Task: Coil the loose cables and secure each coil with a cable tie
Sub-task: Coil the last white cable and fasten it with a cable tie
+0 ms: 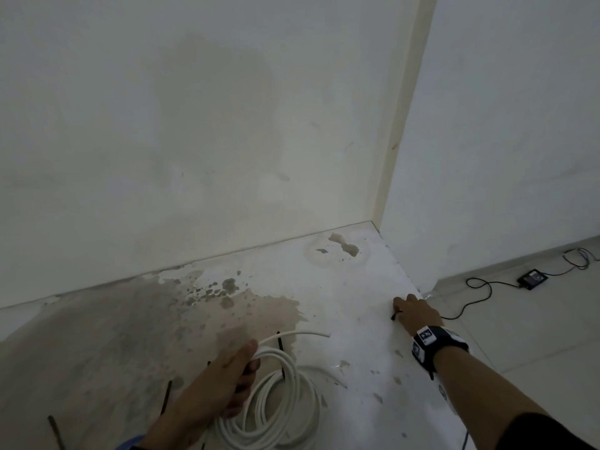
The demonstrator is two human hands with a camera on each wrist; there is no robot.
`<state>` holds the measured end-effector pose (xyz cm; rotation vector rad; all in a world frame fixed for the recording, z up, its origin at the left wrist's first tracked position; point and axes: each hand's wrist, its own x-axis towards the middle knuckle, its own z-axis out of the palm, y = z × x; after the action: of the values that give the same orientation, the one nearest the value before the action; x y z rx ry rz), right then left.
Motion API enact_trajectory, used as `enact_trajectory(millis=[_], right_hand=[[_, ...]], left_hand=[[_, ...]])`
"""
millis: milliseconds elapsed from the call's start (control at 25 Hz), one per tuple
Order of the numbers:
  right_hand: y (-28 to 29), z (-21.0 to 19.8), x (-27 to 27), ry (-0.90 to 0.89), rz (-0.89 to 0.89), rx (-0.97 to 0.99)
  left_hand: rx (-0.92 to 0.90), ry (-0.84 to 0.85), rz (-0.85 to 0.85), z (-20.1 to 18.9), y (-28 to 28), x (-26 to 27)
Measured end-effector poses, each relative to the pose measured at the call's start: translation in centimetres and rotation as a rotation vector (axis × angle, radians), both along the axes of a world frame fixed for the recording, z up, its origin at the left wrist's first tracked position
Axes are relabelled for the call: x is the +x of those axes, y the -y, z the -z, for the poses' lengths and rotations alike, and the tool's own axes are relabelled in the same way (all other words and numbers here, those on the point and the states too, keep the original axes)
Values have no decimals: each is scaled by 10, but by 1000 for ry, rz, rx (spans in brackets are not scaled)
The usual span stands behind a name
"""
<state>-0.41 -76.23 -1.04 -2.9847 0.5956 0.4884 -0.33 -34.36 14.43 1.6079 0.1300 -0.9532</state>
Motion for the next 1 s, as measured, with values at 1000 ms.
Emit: enact_trajectory(millis=[1000], right_hand=[[-218,-166,-66,842,32,935]], left_hand=[[-65,214,-49,-21,-12,-24]])
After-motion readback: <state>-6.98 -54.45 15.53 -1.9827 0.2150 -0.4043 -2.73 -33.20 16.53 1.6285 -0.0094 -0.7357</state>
